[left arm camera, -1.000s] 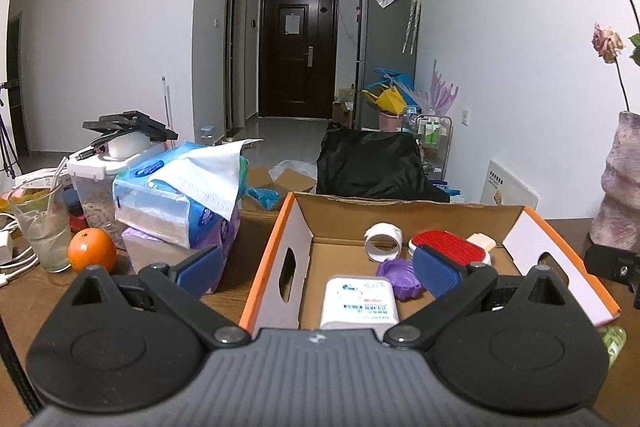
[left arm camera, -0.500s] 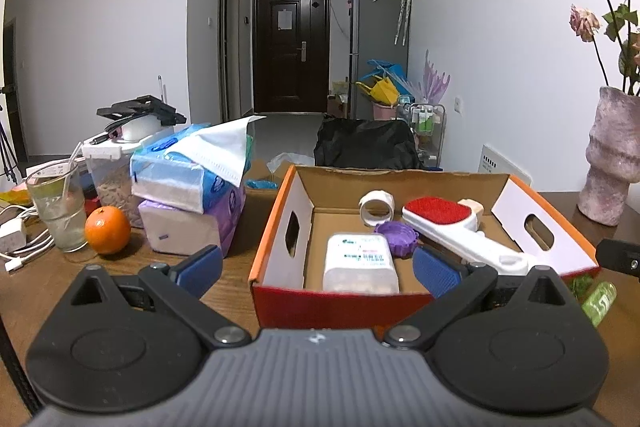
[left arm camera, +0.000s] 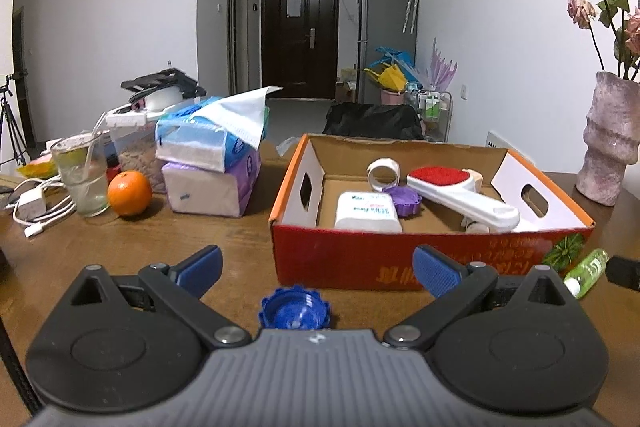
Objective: Organize rigid objects
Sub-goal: 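Move both tools back to the table, left toward the blue cap, right toward the green bottle, then grasp the green spray bottle by its neck with the right tool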
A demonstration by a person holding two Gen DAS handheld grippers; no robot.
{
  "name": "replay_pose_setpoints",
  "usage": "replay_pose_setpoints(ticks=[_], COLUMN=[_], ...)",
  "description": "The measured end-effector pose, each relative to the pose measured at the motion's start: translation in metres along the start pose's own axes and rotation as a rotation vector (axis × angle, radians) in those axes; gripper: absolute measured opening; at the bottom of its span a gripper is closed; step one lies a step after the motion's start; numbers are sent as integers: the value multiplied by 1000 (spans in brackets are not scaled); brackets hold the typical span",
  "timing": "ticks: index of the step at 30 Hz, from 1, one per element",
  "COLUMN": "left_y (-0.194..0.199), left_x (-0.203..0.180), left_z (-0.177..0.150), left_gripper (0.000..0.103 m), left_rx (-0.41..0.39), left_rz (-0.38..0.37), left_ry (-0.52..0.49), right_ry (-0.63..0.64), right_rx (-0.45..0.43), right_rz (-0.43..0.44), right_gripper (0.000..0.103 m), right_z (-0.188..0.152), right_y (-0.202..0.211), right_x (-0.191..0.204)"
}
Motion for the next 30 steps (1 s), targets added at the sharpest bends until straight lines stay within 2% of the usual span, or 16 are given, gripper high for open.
replay_pose_setpoints(ticks=[10,21,26,30], left_y=[20,6,-2,-10], left_x=[19,23,28,32], left_z=[-15,-21,-21,-23], left_gripper=[103,103,103,103], left_rx=[25,74,88,107], left_rz=[43,32,54,71], left_ry=[38,44,54,58], right_ry=[58,114,-29,-100], right_rx=[24,127,138,169], right_rz=[12,12,22,-29], right_gripper=[103,103,103,100], right_z=[-18,-30,-20,-17], right_y=[-6,-51,-64,-79], right_x=[7,-2,-23,-31])
Point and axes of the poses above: each gripper's, at about its wrist camera, not at the fingertips, and y roughly against the way its jaws point, x to its left, z to its top, the point moved 3 cm from there along -y, roughly the way its jaws point, and after that the axes turned 11 degrees about y, right-handed, at the moved point
